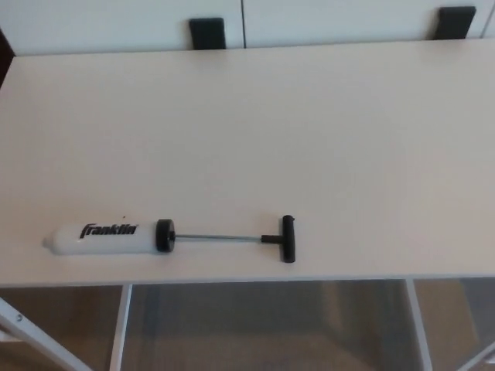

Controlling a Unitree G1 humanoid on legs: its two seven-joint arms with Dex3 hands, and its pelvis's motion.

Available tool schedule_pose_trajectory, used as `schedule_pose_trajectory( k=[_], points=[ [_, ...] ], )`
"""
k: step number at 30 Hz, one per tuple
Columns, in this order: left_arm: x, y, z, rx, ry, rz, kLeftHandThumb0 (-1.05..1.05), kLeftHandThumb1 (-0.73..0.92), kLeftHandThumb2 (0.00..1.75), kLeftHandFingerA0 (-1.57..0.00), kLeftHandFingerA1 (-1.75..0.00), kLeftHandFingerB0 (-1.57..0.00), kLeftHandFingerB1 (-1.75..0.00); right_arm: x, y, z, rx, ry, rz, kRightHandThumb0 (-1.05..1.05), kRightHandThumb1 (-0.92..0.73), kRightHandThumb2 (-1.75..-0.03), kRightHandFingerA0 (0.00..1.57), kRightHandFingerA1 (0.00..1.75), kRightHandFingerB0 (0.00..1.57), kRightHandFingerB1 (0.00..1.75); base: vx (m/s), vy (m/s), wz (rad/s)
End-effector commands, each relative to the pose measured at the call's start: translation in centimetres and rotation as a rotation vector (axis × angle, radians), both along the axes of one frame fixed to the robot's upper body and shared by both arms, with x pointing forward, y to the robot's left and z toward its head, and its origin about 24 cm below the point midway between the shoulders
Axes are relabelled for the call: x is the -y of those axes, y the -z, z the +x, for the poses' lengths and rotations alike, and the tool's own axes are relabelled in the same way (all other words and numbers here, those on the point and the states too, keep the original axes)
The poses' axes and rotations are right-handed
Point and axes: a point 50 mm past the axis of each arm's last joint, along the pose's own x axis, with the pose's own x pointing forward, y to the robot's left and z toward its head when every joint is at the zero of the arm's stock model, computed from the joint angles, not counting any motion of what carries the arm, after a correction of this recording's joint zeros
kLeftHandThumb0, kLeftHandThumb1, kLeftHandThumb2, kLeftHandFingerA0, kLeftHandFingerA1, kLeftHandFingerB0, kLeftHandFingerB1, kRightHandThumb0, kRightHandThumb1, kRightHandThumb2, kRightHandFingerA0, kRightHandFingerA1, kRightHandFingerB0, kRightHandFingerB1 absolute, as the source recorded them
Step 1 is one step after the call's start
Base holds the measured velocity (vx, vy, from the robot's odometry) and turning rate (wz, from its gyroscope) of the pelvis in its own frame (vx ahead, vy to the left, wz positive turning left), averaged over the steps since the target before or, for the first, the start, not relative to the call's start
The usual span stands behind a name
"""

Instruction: The robot walks towards a desk on which an air pump is kept in the middle. It lifts it up and holds it with its left hand and uses its right hand to compress it by pushing its handle inwards.

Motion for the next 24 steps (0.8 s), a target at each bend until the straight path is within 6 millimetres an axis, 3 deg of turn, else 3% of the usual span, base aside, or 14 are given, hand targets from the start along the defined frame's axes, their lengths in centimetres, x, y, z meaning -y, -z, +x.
schedule_pose_trajectory(
  k=[1, 3, 4, 5, 6, 9, 10, 15, 19, 20, 24],
  points=[
    [-1.13, -1.51, -0.33, 0.097, 0.031, 0.005, -0.57, 0.72, 0.63, -0.39, -0.34, -0.32, -0.31, -0.56, -0.21, 0.3, 0.045, -0.079, 0.017, -0.66, -0.66, -1.02, 0.4, 0.58, 0.26, 0.47, -0.01, 0.073, -0.07],
    [-1.05, -1.76, -0.36, 0.122, 0.048, 0.006, -0.57, 0.72, 0.63, -0.39, -0.34, -0.32, -0.31, -0.53, -0.46, 0.35, 0.072, -0.101, 0.015, -0.66, -0.66, -1.02, 0.4, 0.58, 0.26, 0.47, -0.01, 0.044, -0.01],
    [-1.03, -1.9, -0.36, 0.132, 0.057, 0.004, -0.58, 0.72, 0.63, -0.39, -0.34, -0.32, -0.31, -0.51, -0.54, 0.34, 0.081, -0.107, 0.014, -0.66, -0.8, -0.64, 0.45, 0.42, 0.4, 0.35, -0.04, 0.168, -0.17],
    [-1.02, -2.0, -0.35, 0.14, 0.065, 0.002, -0.58, 0.72, 0.63, -0.39, -0.34, -0.32, -0.31, -0.5, -0.61, 0.33, 0.087, -0.112, 0.014, -0.66, -0.8, -0.64, 0.45, 0.42, 0.4, 0.35, -0.02, 0.195, -0.06],
    [-0.94, -2.07, -0.39, 0.147, 0.068, -0.002, -0.54, 0.58, 0.93, -0.34, -0.52, -0.2, -0.44, -0.43, -0.67, 0.16, 0.092, -0.119, 0.013, -0.63, -0.63, -1.03, 0.4, 0.57, 0.23, 0.47, -0.02, 0.201, 0.34],
    [-0.77, -2.16, -0.54, 0.155, 0.07, -0.012, -0.53, 0.58, 0.92, -0.33, -0.51, -0.19, -0.44, -0.38, -0.64, -0.32, 0.096, -0.126, 0.015, -0.65, -0.65, -1.02, 0.4, 0.57, 0.24, 0.47, -0.01, 0.159, 0.14],
    [-0.77, -2.16, -0.55, 0.151, 0.073, -0.011, -0.57, 0.73, 0.63, -0.38, -0.34, -0.31, -0.31, -0.42, -0.56, -0.42, 0.091, -0.126, 0.013, -0.63, -0.66, -1.02, 0.4, 0.57, 0.26, 0.47, -0.03, 0.097, 0.02],
    [-0.74, -2.29, -0.24, 0.151, 0.077, -0.007, -0.52, 0.73, 0.61, -0.4, -0.34, -0.32, -0.31, -0.45, -0.57, -0.29, 0.085, -0.134, 0.001, -0.62, -0.65, -1.02, 0.4, 0.57, 0.24, 0.47, 0.0, 0.0, 0.0],
    [-0.73, -2.27, -0.05, 0.159, 0.066, -0.024, -0.55, 0.73, 0.62, -0.38, -0.33, -0.3, -0.31, -0.44, -0.63, -0.07, 0.088, -0.128, 0.006, -0.61, -0.65, -1.02, 0.4, 0.57, 0.25, 0.48, 0.0, 0.0, 0.0],
    [-0.72, -2.25, -0.07, 0.161, 0.065, -0.022, -0.51, 0.57, 0.93, -0.33, -0.52, -0.18, -0.44, -0.43, -0.63, -0.09, 0.089, -0.127, 0.008, -0.6, -0.64, -1.02, 0.4, 0.57, 0.24, 0.47, 0.0, 0.0, 0.0],
    [-0.72, -2.2, -0.05, 0.156, 0.067, -0.027, -0.53, 0.57, 0.93, -0.33, -0.52, -0.18, -0.44, -0.38, -0.59, -0.23, 0.09, -0.119, 0.014, -0.62, -0.65, -1.02, 0.4, 0.57, 0.25, 0.47, 0.0, 0.0, 0.0]
  ],
)
